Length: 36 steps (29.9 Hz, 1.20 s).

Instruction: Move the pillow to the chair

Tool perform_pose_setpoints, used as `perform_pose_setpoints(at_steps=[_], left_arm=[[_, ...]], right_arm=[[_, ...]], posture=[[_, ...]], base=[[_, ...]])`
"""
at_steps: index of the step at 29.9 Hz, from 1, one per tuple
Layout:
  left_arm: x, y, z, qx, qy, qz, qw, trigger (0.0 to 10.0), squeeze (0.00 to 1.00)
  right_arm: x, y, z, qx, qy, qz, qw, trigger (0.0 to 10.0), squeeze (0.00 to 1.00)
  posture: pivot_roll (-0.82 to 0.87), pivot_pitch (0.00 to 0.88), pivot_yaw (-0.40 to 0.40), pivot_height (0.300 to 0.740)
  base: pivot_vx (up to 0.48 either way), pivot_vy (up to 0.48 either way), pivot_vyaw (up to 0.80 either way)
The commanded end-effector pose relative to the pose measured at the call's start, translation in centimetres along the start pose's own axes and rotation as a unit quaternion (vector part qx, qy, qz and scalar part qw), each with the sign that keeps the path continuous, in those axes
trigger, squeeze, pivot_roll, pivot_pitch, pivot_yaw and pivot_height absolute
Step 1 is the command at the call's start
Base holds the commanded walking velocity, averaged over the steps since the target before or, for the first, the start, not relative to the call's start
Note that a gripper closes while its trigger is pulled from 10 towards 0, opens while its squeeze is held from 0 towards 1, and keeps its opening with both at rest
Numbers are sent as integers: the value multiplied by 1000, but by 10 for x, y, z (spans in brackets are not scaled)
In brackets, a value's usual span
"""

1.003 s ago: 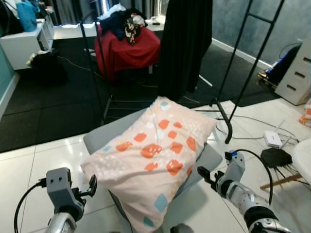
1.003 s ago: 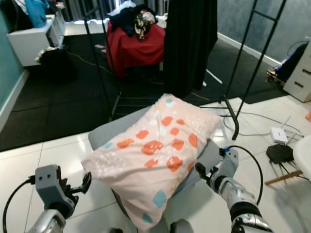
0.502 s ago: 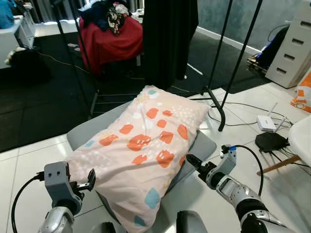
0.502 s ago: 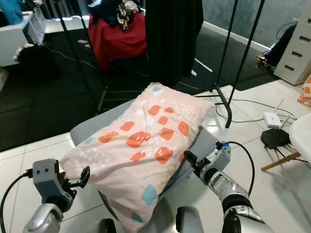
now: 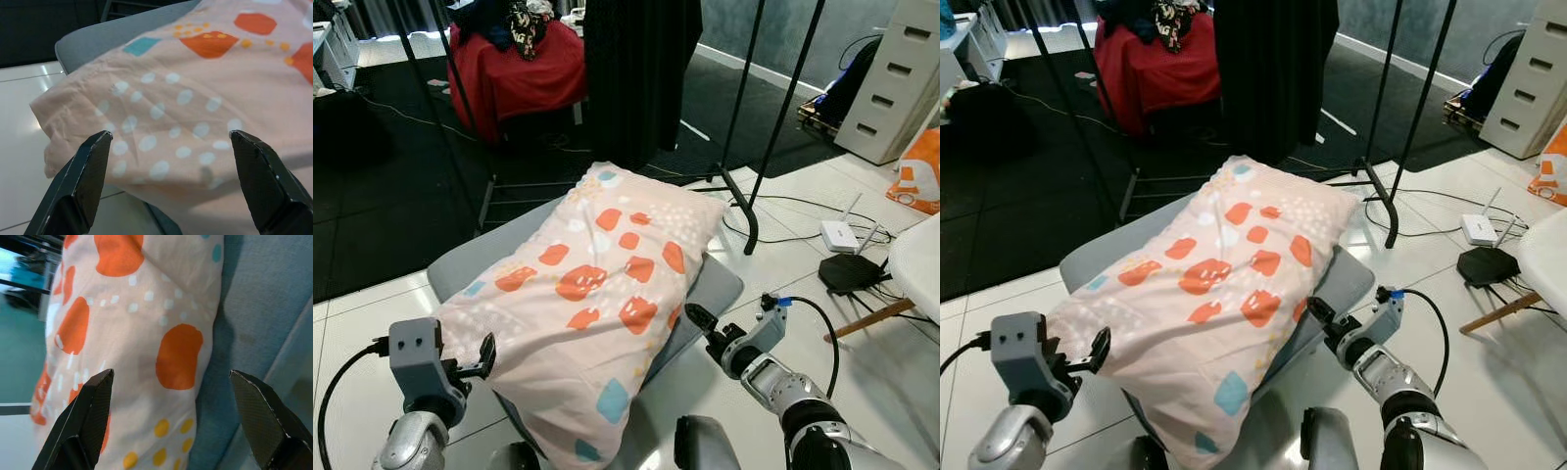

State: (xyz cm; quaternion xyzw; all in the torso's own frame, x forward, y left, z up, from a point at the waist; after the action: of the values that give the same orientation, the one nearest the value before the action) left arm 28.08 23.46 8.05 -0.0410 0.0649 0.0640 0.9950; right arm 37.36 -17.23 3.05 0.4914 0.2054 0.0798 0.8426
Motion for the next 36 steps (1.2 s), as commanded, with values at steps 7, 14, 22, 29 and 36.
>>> perform_pose_setpoints(at_steps=[7,14,22,29,36], left_arm=[[-7,14,9,24,2,10,1000,10000,0],[-19,28,30,46,-13,24,999,10000,0],[-32,34,49,60,-25,26,998,10000,0],[-46,31,72,80,-37,17,996,10000,0],[-55,28,79,86,-30,11,996,10000,0]], right_arm=[[3,0,-16,38,13,6,999,10000,0],[7,11,-25,43,29,36,998,10000,0],[10,22,-25,44,35,64,996,10000,0],[14,44,-28,32,52,119,991,10000,0],[15,86,-11,24,49,227,972,10000,0]], posture=[[-10,154,38,494],[34,215,72,474],[57,276,97,454],[87,357,118,434],[97,385,126,425]], base=[[0,0,0],[0,0,0],[0,0,0],[0,0,0],[0,0,0]])
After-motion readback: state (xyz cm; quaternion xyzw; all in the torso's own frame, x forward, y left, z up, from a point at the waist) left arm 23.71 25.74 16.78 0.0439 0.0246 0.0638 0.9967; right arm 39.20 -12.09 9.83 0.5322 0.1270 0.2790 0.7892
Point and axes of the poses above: a point about 5 cm out from each wrist's last joint towards the gripper, its own x axis pointing out of the wrist towards the gripper, its own z axis along the axis of the wrist's last joint, y = z × x, the point moved 5 cm from there along x, pointing out of the wrist towards the gripper, and after that the axes turned 4 degrees about x, right-handed, at the moved point
